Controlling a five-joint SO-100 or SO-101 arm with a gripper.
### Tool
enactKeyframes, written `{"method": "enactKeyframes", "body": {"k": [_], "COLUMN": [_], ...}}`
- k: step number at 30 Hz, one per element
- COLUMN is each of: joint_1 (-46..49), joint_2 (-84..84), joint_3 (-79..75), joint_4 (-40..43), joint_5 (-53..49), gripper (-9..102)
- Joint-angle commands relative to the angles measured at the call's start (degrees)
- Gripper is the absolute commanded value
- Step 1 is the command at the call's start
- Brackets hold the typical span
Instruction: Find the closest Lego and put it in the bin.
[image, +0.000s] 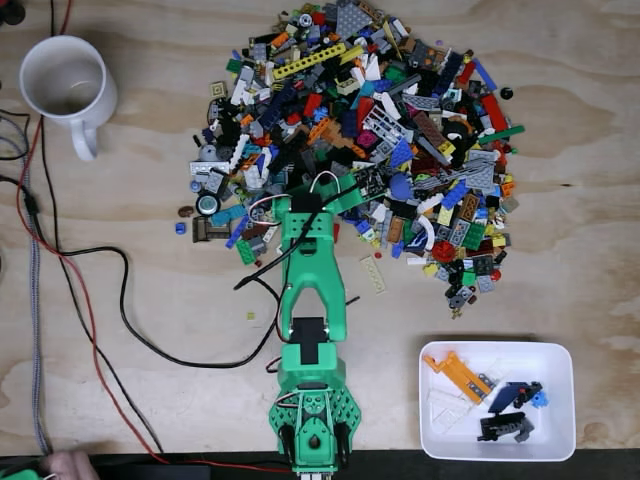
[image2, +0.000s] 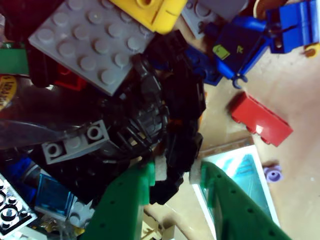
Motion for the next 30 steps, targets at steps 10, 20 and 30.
{"method": "enactKeyframes", "body": {"k": [10, 20, 30], "joint_1": [-3.1, 20.2, 66.5], "joint_2": [10.3, 39.6, 49.7], "joint_3": [-13.9, -4.5, 4.3], "joint_4": [19.1, 23.4, 16.7], "joint_5": [-15.9, -38.1, -51.9], "gripper": [0, 0, 0]}}
